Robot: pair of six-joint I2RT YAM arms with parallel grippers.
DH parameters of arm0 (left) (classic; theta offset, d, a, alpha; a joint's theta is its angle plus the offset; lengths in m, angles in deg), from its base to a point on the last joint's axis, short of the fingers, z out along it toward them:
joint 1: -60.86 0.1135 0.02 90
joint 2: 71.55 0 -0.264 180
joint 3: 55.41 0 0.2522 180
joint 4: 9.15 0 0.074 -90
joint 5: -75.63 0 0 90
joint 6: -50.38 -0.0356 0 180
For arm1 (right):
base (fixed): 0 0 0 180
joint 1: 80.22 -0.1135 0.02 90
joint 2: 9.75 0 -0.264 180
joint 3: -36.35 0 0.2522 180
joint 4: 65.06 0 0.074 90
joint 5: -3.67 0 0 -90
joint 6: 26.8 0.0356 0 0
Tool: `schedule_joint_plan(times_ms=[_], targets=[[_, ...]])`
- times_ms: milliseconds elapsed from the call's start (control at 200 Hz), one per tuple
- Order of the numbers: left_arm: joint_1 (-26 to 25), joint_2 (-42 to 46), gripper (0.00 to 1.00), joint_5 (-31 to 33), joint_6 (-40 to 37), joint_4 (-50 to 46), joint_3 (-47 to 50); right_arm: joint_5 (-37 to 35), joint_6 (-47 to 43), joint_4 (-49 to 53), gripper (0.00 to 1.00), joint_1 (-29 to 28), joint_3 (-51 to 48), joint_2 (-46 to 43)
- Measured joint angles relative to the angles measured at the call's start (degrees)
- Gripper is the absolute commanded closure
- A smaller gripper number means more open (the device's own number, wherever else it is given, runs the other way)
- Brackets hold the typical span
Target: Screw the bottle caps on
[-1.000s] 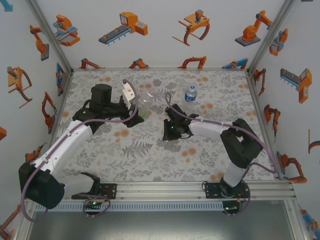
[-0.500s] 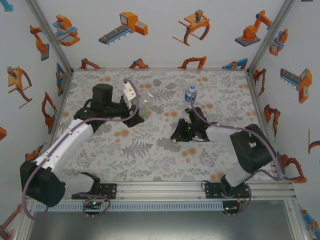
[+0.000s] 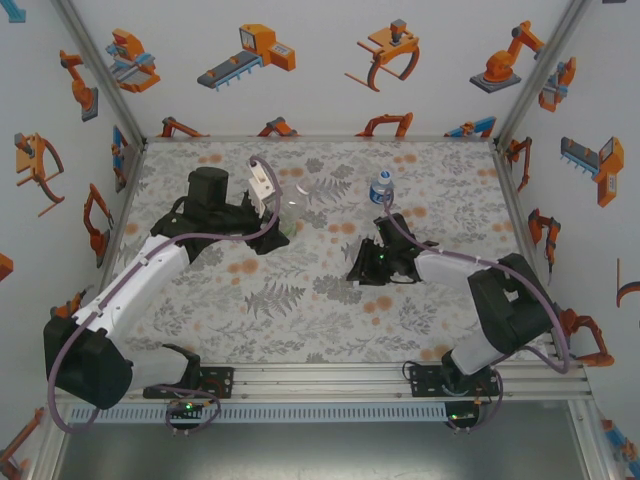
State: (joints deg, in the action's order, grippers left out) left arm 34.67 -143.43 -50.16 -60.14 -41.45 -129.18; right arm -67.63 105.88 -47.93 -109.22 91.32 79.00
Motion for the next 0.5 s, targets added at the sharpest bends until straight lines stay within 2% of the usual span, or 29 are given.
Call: schedule_joint_plan(times_ms=[260,496], targets=[[0.0,0.0,0.99,0.0,0.2,0.0,0.0,-3.5,-2.7,7.6,0.61,-0.1,5.7,-0.7],[0.0,0.0,0.99,0.0,0.4,0.0,-0.3,-4.9,-4.5,11.4,0.61,-1.4,7.7,2.6]])
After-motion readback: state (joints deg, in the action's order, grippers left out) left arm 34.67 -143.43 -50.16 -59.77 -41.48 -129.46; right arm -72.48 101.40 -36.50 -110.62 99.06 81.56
